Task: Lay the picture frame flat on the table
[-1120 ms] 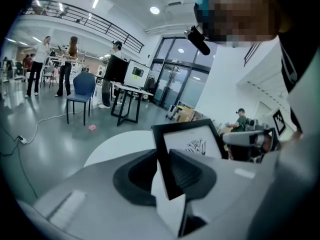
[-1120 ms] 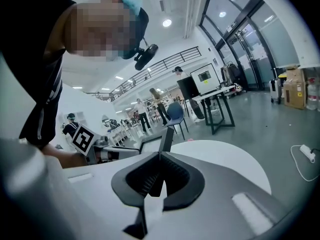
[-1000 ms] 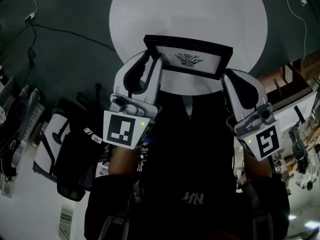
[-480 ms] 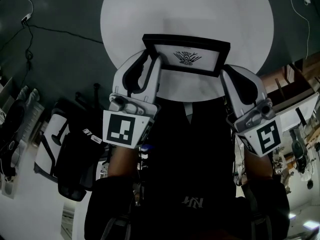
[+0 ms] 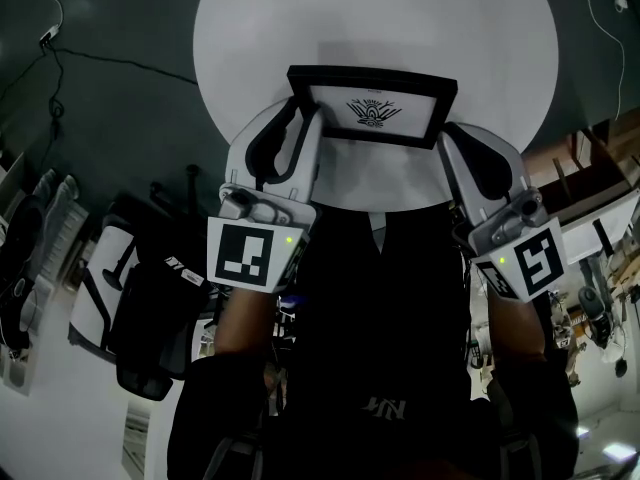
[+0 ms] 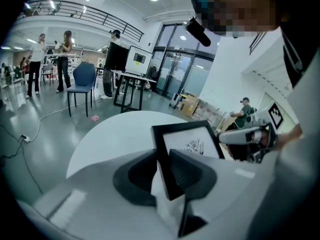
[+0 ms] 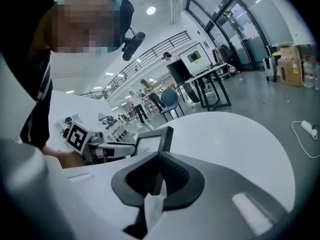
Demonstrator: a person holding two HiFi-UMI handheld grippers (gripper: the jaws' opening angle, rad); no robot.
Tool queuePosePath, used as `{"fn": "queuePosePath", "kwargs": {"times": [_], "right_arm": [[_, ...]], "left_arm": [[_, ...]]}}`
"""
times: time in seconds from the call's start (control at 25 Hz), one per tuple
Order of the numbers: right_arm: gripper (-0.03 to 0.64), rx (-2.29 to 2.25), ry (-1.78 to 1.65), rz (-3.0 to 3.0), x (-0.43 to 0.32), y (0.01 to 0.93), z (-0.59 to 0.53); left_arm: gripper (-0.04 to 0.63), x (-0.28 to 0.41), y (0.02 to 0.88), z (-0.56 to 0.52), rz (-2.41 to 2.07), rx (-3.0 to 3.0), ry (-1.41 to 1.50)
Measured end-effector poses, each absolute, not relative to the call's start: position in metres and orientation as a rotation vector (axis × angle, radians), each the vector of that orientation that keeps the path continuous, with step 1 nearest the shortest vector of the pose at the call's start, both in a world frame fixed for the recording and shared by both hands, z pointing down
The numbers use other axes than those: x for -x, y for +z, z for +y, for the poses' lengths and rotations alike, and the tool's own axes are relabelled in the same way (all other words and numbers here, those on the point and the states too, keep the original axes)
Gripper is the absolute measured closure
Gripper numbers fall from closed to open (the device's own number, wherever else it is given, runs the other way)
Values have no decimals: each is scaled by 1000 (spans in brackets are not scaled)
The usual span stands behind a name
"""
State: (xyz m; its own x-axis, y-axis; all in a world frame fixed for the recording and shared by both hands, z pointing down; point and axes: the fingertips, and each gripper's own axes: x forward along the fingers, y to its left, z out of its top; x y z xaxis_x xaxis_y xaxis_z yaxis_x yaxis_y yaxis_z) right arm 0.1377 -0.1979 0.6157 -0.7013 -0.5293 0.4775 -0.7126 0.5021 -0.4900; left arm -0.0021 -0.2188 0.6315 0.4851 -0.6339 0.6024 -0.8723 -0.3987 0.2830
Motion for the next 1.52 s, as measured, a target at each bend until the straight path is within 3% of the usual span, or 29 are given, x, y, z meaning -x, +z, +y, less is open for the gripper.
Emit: {"fn": "queuePosePath", "kwargs": {"times": [1.52], "right_arm": [[609,-1071,1148,-2226,-135,680,-204]], "left_arm": [[512,5,678,-219,-1199,-2074,766]]}}
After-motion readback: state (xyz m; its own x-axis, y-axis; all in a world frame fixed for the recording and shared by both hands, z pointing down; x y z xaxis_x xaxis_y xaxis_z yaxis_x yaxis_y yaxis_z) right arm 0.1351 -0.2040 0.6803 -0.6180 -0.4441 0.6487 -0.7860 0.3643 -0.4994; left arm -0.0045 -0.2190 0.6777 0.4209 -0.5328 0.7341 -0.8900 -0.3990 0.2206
